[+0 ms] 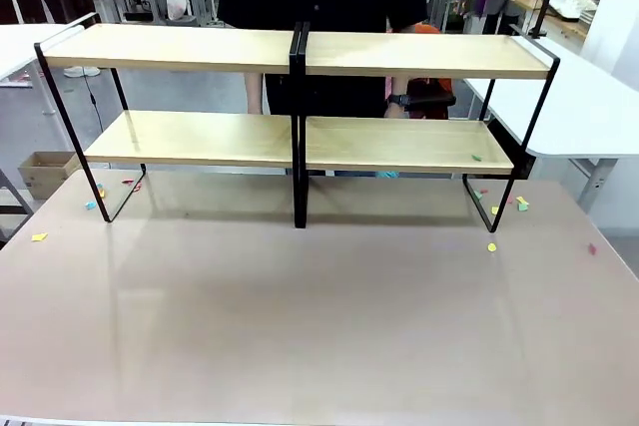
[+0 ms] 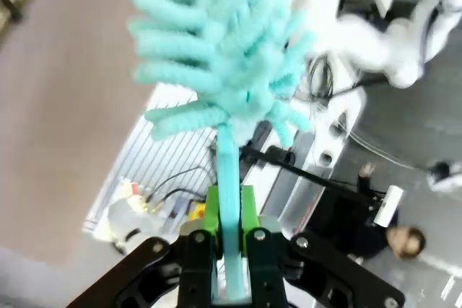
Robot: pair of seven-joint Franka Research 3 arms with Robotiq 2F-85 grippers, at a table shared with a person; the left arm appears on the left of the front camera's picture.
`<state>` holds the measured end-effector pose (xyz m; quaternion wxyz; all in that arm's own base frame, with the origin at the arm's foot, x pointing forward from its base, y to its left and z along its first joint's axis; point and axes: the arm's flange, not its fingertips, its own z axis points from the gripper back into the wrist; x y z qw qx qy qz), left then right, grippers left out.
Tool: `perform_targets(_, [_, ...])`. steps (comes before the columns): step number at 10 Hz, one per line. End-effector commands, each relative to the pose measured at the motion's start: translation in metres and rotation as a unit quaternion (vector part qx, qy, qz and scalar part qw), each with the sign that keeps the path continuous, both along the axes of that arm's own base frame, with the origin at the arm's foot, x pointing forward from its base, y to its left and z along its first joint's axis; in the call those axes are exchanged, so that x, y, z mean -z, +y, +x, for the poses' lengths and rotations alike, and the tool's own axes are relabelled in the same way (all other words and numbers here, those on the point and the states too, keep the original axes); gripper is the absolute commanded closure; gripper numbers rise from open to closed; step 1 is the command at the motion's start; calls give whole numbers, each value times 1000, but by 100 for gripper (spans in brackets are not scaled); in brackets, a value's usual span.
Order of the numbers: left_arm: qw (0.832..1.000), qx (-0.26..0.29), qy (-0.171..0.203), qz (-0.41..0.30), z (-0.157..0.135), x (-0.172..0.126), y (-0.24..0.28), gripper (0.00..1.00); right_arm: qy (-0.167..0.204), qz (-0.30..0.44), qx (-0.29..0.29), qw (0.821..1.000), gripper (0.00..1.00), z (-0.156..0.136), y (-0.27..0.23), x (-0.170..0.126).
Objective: Clean the shelves.
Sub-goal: Clean another randomly selected level of the Shelf with the Duster.
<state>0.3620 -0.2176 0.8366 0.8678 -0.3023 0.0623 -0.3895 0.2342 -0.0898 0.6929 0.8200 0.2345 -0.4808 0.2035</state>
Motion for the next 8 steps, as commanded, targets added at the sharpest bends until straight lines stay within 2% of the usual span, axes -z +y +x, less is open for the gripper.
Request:
perform_targets(1, [994,-98,5,-42,-45,65,106,87,-4,-4,-2,1000,0,-1,1,1])
perform_targets(4, [966,-214,48,-135,-84,139,197,87,-4,-4,-2,1000,0,-1,1,1])
perform_targets(7, [941,-288,64,-168,-108,188,234,87,-4,-4,-2,1000,0,-1,1,1])
perform_targets(8, [936,-295,93,-168,-101,195,235,87,-4,-4,-2,1000,0,-1,1,1])
